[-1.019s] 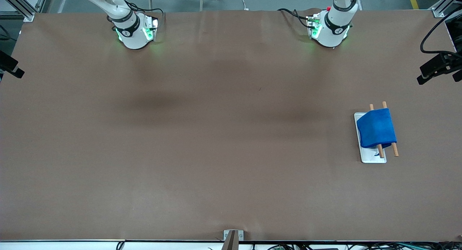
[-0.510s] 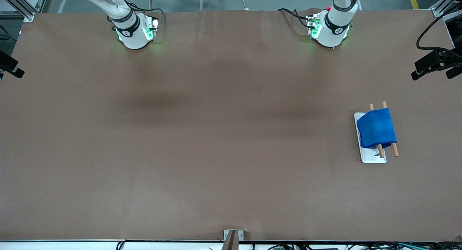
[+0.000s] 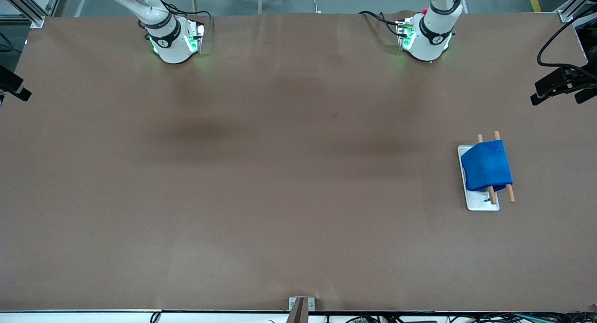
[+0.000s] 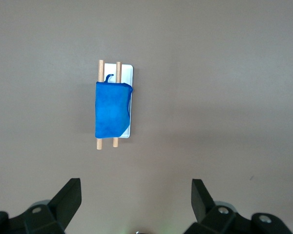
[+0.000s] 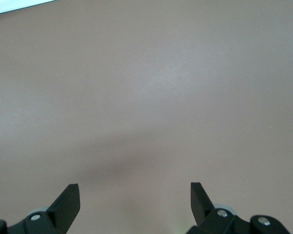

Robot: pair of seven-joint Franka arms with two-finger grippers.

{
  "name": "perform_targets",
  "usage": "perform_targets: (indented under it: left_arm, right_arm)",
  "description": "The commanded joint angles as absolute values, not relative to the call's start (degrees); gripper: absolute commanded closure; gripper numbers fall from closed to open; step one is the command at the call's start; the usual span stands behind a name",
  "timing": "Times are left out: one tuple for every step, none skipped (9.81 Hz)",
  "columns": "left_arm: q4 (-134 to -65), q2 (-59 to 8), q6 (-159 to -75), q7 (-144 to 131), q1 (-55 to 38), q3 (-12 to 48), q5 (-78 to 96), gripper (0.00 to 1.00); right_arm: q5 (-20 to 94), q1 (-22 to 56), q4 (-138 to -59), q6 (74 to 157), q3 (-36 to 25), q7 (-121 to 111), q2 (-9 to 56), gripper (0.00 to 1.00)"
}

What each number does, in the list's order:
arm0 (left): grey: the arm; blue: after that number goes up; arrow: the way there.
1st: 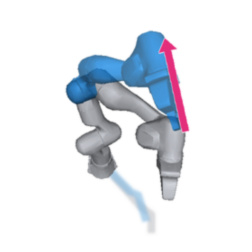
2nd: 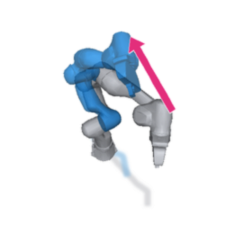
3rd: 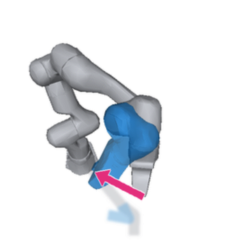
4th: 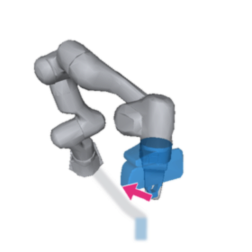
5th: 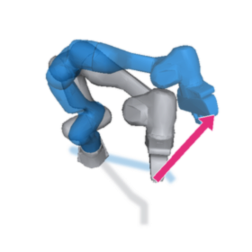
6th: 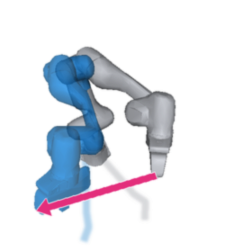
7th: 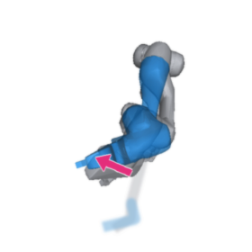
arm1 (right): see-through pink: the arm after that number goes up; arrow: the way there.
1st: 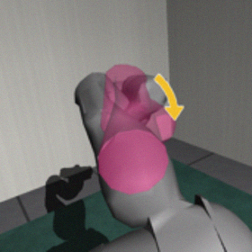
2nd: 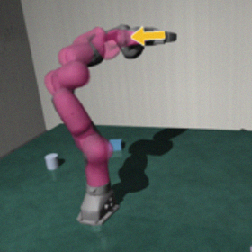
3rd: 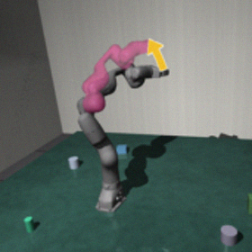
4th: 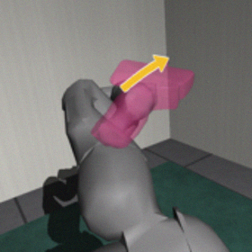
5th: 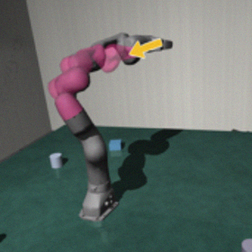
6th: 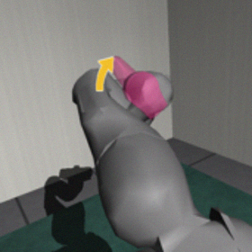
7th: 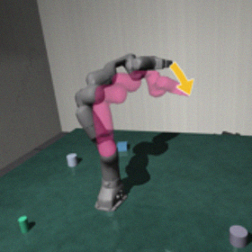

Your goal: Right arm passes towel to left arm to hang

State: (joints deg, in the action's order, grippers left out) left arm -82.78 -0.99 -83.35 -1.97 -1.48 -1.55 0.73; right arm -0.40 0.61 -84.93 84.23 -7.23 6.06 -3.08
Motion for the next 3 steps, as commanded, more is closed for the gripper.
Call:
perform_targets:
  left_arm:
    - [-84.3,-1.7,-84.5,-1.2,-1.4,-1.5,-0.2,0.01]
    - [-84.2,-1.8,-85.0,-1.1,-1.3,-1.6,-0.3,0.01]
    - [-84.0,-2.1,-85.5,-1.0,-1.2,-1.8,-0.2,0.01]
  right_arm:
    - [-0.7,0.6,-84.3,83.8,-7.4,5.5,-2.9,0.0]
    - [-0.7,0.7,-84.3,83.8,-7.4,5.6,-2.9,0.0]
    - [-0.7,0.7,-84.3,83.8,-7.4,5.5,-2.9,0.0]
